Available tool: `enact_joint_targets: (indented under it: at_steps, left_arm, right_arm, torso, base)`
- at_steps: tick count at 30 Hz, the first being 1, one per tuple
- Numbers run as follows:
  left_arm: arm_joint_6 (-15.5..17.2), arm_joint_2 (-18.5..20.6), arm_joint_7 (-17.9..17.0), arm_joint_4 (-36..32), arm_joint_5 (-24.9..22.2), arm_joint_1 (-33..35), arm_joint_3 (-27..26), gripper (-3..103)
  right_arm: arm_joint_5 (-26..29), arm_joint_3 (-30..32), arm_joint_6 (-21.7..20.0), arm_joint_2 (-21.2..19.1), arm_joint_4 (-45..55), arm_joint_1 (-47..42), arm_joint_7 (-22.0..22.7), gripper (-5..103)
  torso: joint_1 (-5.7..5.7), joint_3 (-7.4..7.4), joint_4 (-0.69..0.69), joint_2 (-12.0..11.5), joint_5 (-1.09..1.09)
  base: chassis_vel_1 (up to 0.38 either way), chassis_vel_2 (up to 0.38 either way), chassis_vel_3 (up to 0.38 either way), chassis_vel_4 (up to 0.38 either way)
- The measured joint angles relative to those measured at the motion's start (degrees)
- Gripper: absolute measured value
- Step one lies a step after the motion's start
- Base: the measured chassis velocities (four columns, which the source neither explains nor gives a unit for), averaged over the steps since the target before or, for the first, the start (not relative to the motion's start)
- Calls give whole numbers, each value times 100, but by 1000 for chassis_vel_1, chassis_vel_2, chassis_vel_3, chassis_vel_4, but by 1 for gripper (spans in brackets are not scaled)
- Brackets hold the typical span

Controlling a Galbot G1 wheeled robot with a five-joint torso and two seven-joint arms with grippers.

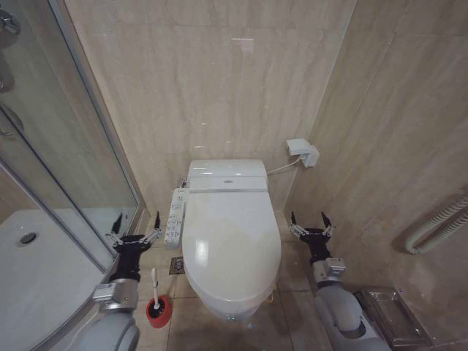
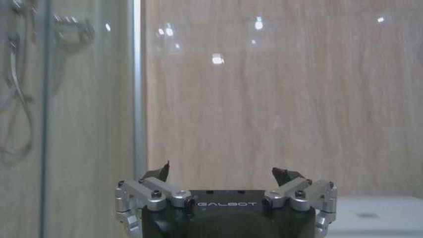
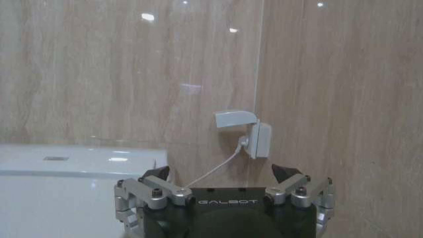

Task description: Open the toilet lid, clean the toilet bowl with a toilet brush, close the toilet lid, and flush.

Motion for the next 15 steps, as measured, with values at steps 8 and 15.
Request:
enact_joint_targets:
  at_steps: [8, 15]
  left_arm:
    - [-576, -29, -103, 740, 18, 105, -295, 100]
    - [-593, -139, -121, 711, 98, 52, -173, 100]
  right_arm:
    - [0, 0, 0, 0, 0, 0, 0, 100]
    - [0, 0, 0, 0, 0, 0, 0, 100]
  torso:
    - [0, 0, 1, 0, -2]
    - [-1, 0, 0, 0, -1]
  base:
    - [0, 0, 0, 0]
    - [0, 0, 0, 0]
